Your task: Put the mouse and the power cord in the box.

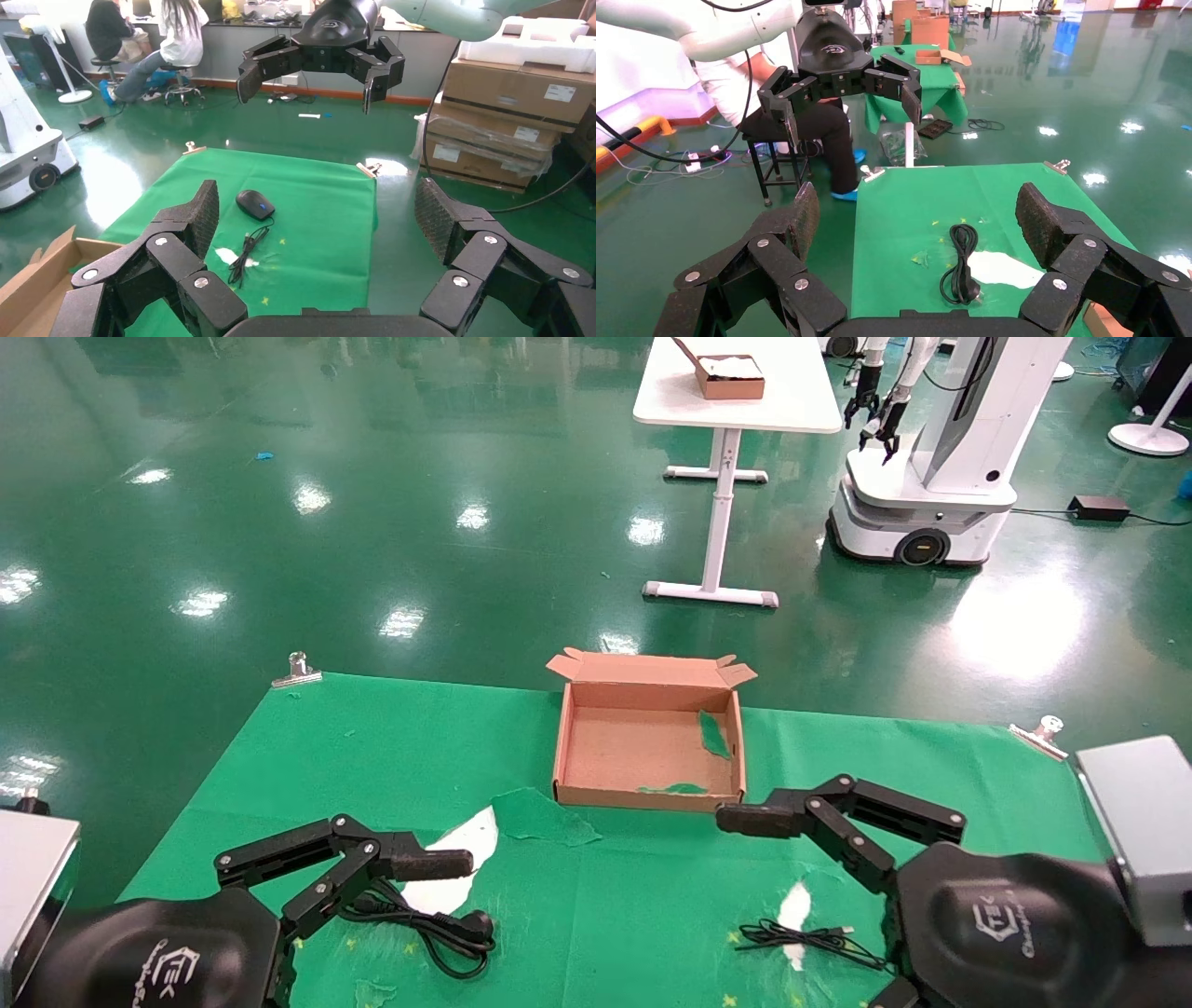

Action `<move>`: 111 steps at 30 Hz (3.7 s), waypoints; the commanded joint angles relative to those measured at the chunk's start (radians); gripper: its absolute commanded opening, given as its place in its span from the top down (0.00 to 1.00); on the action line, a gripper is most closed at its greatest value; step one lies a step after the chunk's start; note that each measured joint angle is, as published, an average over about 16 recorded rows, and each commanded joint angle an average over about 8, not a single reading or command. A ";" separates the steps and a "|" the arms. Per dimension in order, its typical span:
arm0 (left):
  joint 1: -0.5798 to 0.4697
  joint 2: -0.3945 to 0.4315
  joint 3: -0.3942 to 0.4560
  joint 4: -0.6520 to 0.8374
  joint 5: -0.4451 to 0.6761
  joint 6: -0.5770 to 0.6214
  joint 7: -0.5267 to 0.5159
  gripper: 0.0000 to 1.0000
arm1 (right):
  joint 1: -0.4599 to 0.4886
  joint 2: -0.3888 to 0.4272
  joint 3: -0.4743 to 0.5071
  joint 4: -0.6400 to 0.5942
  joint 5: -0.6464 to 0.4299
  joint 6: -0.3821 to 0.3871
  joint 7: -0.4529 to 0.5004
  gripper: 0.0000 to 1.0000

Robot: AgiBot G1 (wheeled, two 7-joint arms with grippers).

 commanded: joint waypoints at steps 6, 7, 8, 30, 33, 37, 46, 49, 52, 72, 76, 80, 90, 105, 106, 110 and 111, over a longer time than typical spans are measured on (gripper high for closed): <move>-0.011 0.022 0.025 0.004 0.043 0.000 0.003 0.00 | -0.011 0.026 -0.003 -0.011 -0.038 0.010 -0.015 0.00; -0.022 0.032 0.038 0.007 0.071 0.000 0.002 0.00 | -0.015 0.038 -0.006 -0.013 -0.061 0.015 -0.023 0.00; -0.037 0.044 0.054 0.010 0.105 0.000 0.001 0.00 | -0.017 0.052 -0.011 -0.014 -0.091 0.020 -0.030 0.00; -0.429 0.314 0.411 0.352 0.897 0.014 -0.009 0.00 | 0.145 -0.004 -0.199 -0.043 -0.707 0.094 -0.004 0.00; -0.433 0.325 0.429 0.351 0.944 -0.010 -0.019 0.00 | 0.140 0.001 -0.194 -0.037 -0.700 0.094 -0.006 0.00; -0.435 0.351 0.458 0.343 1.039 -0.077 -0.043 0.00 | 0.127 0.017 -0.181 -0.017 -0.673 0.096 -0.006 0.00; -0.457 0.446 0.520 0.388 1.253 -0.232 -0.118 0.00 | 0.108 0.038 -0.161 0.032 -0.643 0.115 0.019 0.00; -0.465 0.481 0.533 0.434 1.293 -0.265 -0.126 0.00 | 0.106 0.038 -0.161 0.044 -0.642 0.117 0.028 0.00; -0.469 0.509 0.540 0.477 1.311 -0.289 -0.121 0.00 | 0.106 0.038 -0.162 0.051 -0.643 0.117 0.033 0.00; -0.472 0.544 0.540 0.551 1.313 -0.344 -0.066 0.00 | 0.263 -0.246 -0.391 -0.142 -1.162 0.151 0.195 0.00; -0.473 0.545 0.540 0.554 1.313 -0.345 -0.064 0.00 | 0.304 -0.321 -0.413 -0.277 -1.209 0.188 0.152 0.00; -0.473 0.545 0.540 0.556 1.312 -0.345 -0.062 0.00 | 0.344 -0.384 -0.423 -0.402 -1.229 0.226 0.098 0.00; -0.474 0.546 0.540 0.560 1.312 -0.346 -0.060 1.00 | 0.410 -0.478 -0.423 -0.613 -1.231 0.287 0.006 0.88; -0.474 0.546 0.539 0.561 1.312 -0.345 -0.060 1.00 | 0.412 -0.479 -0.421 -0.617 -1.227 0.289 0.005 1.00; -0.474 0.546 0.539 0.561 1.312 -0.345 -0.060 1.00 | 0.411 -0.478 -0.421 -0.616 -1.227 0.289 0.006 1.00; -0.474 0.546 0.539 0.561 1.311 -0.345 -0.060 1.00 | 0.409 -0.476 -0.421 -0.611 -1.227 0.286 0.008 1.00; -0.474 0.546 0.539 0.560 1.311 -0.345 -0.060 1.00 | 0.409 -0.476 -0.422 -0.610 -1.227 0.286 0.008 1.00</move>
